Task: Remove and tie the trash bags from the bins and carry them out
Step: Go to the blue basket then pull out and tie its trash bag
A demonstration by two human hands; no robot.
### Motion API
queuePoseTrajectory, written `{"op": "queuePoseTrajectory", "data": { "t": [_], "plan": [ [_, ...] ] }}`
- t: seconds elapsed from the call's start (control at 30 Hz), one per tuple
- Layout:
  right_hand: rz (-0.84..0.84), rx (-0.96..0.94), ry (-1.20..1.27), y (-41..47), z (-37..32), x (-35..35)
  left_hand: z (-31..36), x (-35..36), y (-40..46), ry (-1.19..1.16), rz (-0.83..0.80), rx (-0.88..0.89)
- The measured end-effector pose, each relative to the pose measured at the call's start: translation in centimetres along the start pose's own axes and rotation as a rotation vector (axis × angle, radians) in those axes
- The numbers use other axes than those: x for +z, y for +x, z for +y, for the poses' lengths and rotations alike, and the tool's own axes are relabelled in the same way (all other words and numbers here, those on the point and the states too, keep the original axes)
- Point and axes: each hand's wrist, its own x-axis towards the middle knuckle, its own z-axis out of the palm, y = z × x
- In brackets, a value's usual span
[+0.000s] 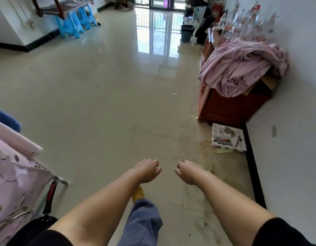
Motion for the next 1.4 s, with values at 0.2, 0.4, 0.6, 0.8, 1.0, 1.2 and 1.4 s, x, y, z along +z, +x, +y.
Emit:
{"op": "queuePoseTrajectory", "data": {
  "t": [0.2, 0.4, 0.6, 0.8, 1.0, 1.2, 1.4],
  "plan": [
    [0.027, 0.01, 0.06, 13.7, -1.4, -10.8, -5.8, -11.2, 12.7, 0.017, 0.016, -0.005],
    [0.056, 0.009, 0.114, 24.3, -1.1, -20.3, -9.5, -20.4, 24.0, 0.054, -0.009, 0.0],
    [0.055, 0.018, 0.096, 36.8, 3.0, -29.0, -10.1, -28.9, 37.9, 0.051, -0.016, 0.013],
    [0.066, -0.021, 0.07, 49.3, 8.7, -40.2, -8.8, -39.0, 51.5, 0.013, 0.024, -0.016],
    [0.056, -0.029, 0.051, 60.2, 13.1, -49.7, -7.8, -47.8, 62.9, -0.016, 0.029, -0.016],
    [0.054, -0.022, 0.035, 72.5, 16.1, -58.2, -10.0, -55.6, 76.2, 0.029, 0.02, -0.014],
    [0.067, 0.009, 0.06, 85.1, 18.1, -69.5, -13.1, -67.0, 90.1, 0.077, 0.016, 0.004]
  ]
}}
